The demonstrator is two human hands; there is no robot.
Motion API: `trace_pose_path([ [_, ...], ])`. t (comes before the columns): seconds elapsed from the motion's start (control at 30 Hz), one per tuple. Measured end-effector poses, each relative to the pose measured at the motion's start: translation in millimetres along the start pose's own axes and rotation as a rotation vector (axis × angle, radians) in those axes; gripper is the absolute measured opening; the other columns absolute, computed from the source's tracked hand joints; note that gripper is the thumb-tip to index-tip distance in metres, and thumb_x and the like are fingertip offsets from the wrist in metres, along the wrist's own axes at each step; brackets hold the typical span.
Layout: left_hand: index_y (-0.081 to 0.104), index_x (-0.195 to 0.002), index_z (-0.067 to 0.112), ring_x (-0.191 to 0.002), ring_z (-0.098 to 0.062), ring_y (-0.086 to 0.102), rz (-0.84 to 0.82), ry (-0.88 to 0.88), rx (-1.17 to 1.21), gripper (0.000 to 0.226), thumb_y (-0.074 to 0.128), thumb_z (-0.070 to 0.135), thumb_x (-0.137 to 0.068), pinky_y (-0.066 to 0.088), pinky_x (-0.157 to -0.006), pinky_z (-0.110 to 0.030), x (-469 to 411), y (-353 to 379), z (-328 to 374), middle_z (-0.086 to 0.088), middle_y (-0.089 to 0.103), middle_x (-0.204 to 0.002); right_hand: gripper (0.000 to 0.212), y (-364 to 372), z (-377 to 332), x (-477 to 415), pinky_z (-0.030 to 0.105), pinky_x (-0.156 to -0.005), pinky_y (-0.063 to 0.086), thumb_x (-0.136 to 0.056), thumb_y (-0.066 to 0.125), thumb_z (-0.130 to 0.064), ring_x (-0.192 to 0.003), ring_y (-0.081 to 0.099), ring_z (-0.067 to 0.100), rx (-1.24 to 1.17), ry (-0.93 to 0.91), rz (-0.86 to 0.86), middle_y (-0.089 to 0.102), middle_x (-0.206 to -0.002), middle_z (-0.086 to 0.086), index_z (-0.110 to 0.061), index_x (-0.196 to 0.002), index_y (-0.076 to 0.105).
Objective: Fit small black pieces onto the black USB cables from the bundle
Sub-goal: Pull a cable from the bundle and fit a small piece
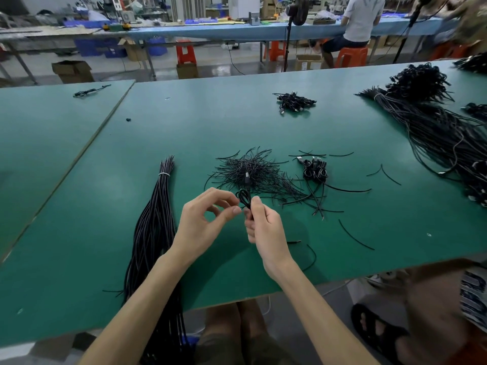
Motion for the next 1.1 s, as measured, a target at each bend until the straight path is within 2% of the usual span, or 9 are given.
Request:
trace_pose_path([
  [0.13,0.073,-0.102,0.012,-0.086,-0.017,0.069,-0.053,0.097,-0.084,0.017,0.081,0.014,-0.087,0.055,-0.07,-0.029,1,8,6,0.008,0.07,-0.099,0.044,0,2,-1,0.02,-0.044,0.025,-0.111,0.039,-0.042,-0.049,0.024,0.007,-0.038,0.017,0.008,0.034,-0.057,-0.011,-0.015,-0.077,0.048],
  [0.23,0.074,-0.103,0.01,-0.083,-0.014,0.067,-0.019,0.153,-0.181,0.014,0.077,0.016,-0.091,0.055,-0.067,-0.033,3,8,9,0.006,0.068,-0.096,0.044,0,2,-1,0.02,-0.044,0.024,-0.112,0.037,-0.041,-0.048,0.024,0.007,-0.03,0.013,-0.003,0.033,-0.056,-0.013,-0.016,-0.077,0.046],
  [0.37,0.073,-0.102,0.009,-0.078,-0.019,0.066,0.031,0.225,-0.327,0.017,0.069,0.025,-0.098,0.055,-0.068,-0.038,6,8,19,0.005,0.068,-0.096,0.045,0,1,0,0.022,-0.044,0.024,-0.112,0.036,-0.041,-0.049,0.025,0.009,0.019,0.008,0.01,0.033,-0.056,-0.011,-0.015,-0.076,0.045],
  [0.6,0.072,-0.089,0.013,-0.069,-0.008,0.058,0.089,0.283,-0.503,0.016,0.07,0.027,-0.097,0.049,-0.075,-0.027,9,8,29,0.01,0.067,-0.081,0.05,0,-4,2,0.028,-0.053,0.03,-0.112,0.034,-0.041,-0.052,0.032,0.008,0.169,-0.074,0.037,0.038,-0.055,-0.013,-0.019,-0.068,0.043],
  [0.73,0.069,-0.084,0.02,-0.072,-0.01,0.061,0.028,-0.046,-0.246,0.012,0.073,0.026,-0.094,0.047,-0.073,-0.019,6,7,3,0.017,0.067,-0.075,0.05,0,-7,3,0.036,-0.059,0.033,-0.111,0.036,-0.042,-0.056,0.036,0.01,0.23,-0.109,0.06,0.04,-0.058,-0.011,-0.018,-0.069,0.045],
  [0.83,0.065,-0.08,0.019,-0.064,-0.014,0.063,-0.032,-0.161,-0.051,0.019,0.069,0.021,-0.098,0.048,-0.067,-0.017,5,12,-6,0.007,0.069,-0.07,0.05,1,-10,4,0.035,-0.059,0.032,-0.111,0.037,-0.042,-0.057,0.035,0.01,0.273,-0.146,0.072,0.04,-0.058,-0.011,-0.018,-0.068,0.044],
  [0.9,0.062,-0.08,0.016,-0.061,-0.015,0.063,-0.056,-0.213,0.022,0.022,0.065,0.021,-0.101,0.049,-0.065,-0.023,4,13,-10,-0.001,0.068,-0.068,0.049,2,-12,5,0.035,-0.059,0.032,-0.111,0.038,-0.041,-0.057,0.036,0.01,0.299,-0.161,0.072,0.041,-0.059,-0.01,-0.017,-0.069,0.045],
  [1.0,0.064,-0.083,0.009,-0.06,-0.026,0.059,-0.119,-0.327,0.186,0.024,0.062,0.023,-0.103,0.047,-0.064,-0.037,3,20,-20,-0.008,0.067,-0.066,0.048,3,-14,6,0.034,-0.06,0.035,-0.112,0.037,-0.039,-0.057,0.038,0.008,0.323,-0.185,0.07,0.045,-0.06,-0.009,-0.015,-0.072,0.05],
  [1.1,0.064,-0.085,0.007,-0.063,-0.023,0.056,-0.147,-0.432,0.396,0.027,0.062,0.03,-0.099,0.046,-0.066,-0.034,4,24,-26,-0.012,0.063,-0.071,0.046,4,-19,8,0.025,-0.061,0.037,-0.112,0.035,-0.038,-0.057,0.041,0.004,0.342,-0.227,0.073,0.049,-0.061,-0.012,-0.015,-0.076,0.052],
])
Point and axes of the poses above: each hand's wrist, its own x-axis away from the middle knuckle, its own y-axis out of the palm, z = x × y, the point moved 8 cm from there along -x, towards the middle knuckle
